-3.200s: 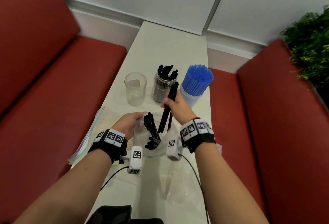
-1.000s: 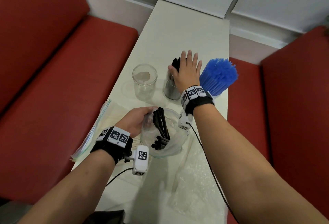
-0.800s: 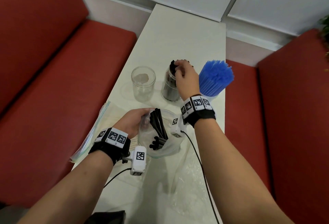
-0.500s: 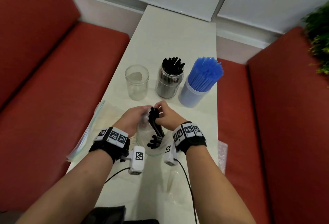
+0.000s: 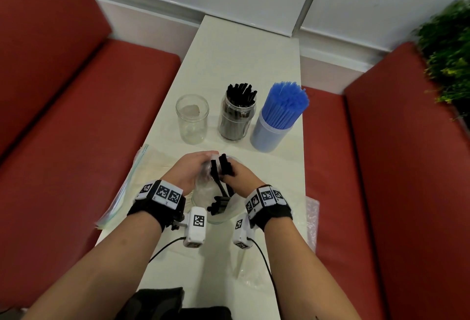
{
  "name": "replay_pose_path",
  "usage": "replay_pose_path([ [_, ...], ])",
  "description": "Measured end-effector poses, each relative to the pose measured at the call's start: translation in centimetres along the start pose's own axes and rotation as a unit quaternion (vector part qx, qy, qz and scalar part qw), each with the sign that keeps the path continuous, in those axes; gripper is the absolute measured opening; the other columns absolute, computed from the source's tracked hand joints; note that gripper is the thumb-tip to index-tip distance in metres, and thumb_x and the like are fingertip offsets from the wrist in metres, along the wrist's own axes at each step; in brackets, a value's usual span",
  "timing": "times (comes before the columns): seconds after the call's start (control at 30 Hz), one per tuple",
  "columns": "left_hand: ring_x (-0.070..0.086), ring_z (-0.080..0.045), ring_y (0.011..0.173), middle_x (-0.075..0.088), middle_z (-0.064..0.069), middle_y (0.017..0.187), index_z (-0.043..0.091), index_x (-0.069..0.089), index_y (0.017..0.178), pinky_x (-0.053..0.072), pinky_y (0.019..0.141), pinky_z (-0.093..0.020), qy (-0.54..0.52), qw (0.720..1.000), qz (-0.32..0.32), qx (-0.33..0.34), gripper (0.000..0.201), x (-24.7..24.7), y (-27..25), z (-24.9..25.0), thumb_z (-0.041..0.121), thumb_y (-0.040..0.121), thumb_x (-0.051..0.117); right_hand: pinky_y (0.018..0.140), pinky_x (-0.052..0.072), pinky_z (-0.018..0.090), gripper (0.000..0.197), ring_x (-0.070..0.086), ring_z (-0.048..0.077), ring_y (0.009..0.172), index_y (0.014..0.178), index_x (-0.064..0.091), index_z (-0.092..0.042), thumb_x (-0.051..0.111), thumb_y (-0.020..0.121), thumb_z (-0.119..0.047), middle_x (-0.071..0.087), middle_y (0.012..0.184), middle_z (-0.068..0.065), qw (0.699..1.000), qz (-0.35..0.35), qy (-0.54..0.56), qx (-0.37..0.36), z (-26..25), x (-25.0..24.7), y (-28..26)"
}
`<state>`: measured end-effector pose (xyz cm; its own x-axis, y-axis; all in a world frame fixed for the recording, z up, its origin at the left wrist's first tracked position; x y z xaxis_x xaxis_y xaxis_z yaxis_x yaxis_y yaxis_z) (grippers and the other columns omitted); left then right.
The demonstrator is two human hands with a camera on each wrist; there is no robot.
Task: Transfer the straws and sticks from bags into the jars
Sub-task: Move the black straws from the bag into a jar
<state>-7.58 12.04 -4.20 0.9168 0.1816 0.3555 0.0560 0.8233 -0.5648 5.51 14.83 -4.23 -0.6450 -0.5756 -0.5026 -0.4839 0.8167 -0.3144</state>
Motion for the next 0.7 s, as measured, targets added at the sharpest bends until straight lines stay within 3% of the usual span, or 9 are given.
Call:
replay_pose_path([
  [0.1,0.069,-0.023,0.086,0.069,-0.02,0.105,0.004,0.075,0.096,0.058,0.075,-0.032,-0.007,1.0,0.03,-0.008,0.015,-0.5,0.3,-0.1,0.008,0.096,0.06,0.085,0.049,0.034,0.022,0.062,0.025,0.096,0.109,0.058,-0.009,0.064,0.089,-0.005,0.062,0.101,0.005,0.999,-0.022,-0.019,0.031,0.3,0.5,0.0],
  [0.17,0.073,-0.022,0.086,0.073,-0.019,0.111,0.004,0.075,0.107,0.06,0.076,-0.032,-0.006,0.998,0.056,-0.013,0.019,-0.9,0.5,-0.3,0.008,0.098,0.059,0.082,0.05,0.035,0.019,0.064,0.026,0.094,0.107,0.059,-0.01,0.066,0.089,-0.011,0.066,0.098,0.006,0.999,-0.022,-0.024,0.042,0.4,1.0,-0.3],
  [0.23,0.071,-0.025,0.091,0.072,-0.021,0.114,0.001,0.071,0.116,0.058,0.081,-0.036,-0.003,0.997,0.074,-0.017,0.023,-1.1,0.5,-0.6,0.008,0.099,0.058,0.085,0.053,0.038,0.028,0.065,0.029,0.095,0.116,0.062,-0.007,0.066,0.088,-0.009,0.069,0.102,0.011,0.998,-0.026,-0.026,0.052,0.7,1.6,-0.5],
  [0.37,0.067,-0.03,0.099,0.07,-0.022,0.113,-0.002,0.068,0.122,0.055,0.087,-0.04,-0.004,0.997,0.076,-0.031,0.029,-1.4,0.5,-1.2,0.012,0.097,0.063,0.075,0.045,0.03,0.026,0.058,0.02,0.082,0.113,0.064,-0.007,0.064,0.088,-0.008,0.062,0.081,-0.001,0.995,-0.044,-0.049,0.079,1.0,2.7,-0.8],
  [0.47,0.067,-0.029,0.095,0.07,-0.024,0.114,-0.002,0.068,0.121,0.056,0.082,-0.038,-0.009,0.996,0.077,-0.033,0.029,-1.4,0.6,-1.4,0.013,0.097,0.064,0.072,0.041,0.027,0.016,0.057,0.022,0.082,0.105,0.066,-0.008,0.058,0.092,-0.014,0.067,0.09,0.01,0.993,-0.041,-0.08,0.082,1.0,3.2,-0.8],
  [0.53,0.067,-0.031,0.099,0.069,-0.026,0.118,-0.003,0.068,0.121,0.055,0.089,-0.041,-0.011,0.996,0.082,-0.023,0.028,-1.5,0.8,-1.2,0.012,0.098,0.063,0.065,0.039,0.024,0.005,0.057,0.021,0.08,0.094,0.063,-0.016,0.058,0.093,-0.016,0.066,0.085,0.005,0.995,-0.021,-0.065,0.077,0.9,3.0,-0.7],
  [0.6,0.065,-0.032,0.103,0.067,-0.029,0.122,-0.006,0.067,0.122,0.05,0.1,-0.047,-0.014,0.997,0.074,-0.011,0.029,-1.7,1.0,-0.7,0.01,0.099,0.058,0.061,0.039,0.018,0.006,0.059,0.018,0.077,0.088,0.06,-0.021,0.062,0.093,-0.019,0.061,0.076,-0.006,0.996,0.011,-0.034,0.077,0.8,2.1,-0.6],
  [0.7,0.064,-0.035,0.111,0.064,-0.03,0.126,-0.008,0.064,0.125,0.046,0.107,-0.048,-0.013,0.999,0.047,-0.001,0.032,-1.9,1.1,0.1,0.008,0.101,0.051,0.063,0.041,0.013,0.009,0.06,0.01,0.075,0.092,0.062,-0.024,0.064,0.09,-0.015,0.062,0.079,-0.011,0.997,0.042,0.012,0.07,0.3,0.4,0.0],
])
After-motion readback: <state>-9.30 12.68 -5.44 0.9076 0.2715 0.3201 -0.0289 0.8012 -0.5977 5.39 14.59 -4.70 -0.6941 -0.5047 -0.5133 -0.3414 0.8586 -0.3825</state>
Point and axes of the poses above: each hand's wrist, its own y-axis towards the middle knuckle, its own x-axis out of the palm, z = x × y, the point moved 6 cm from there along y, towards the middle knuckle
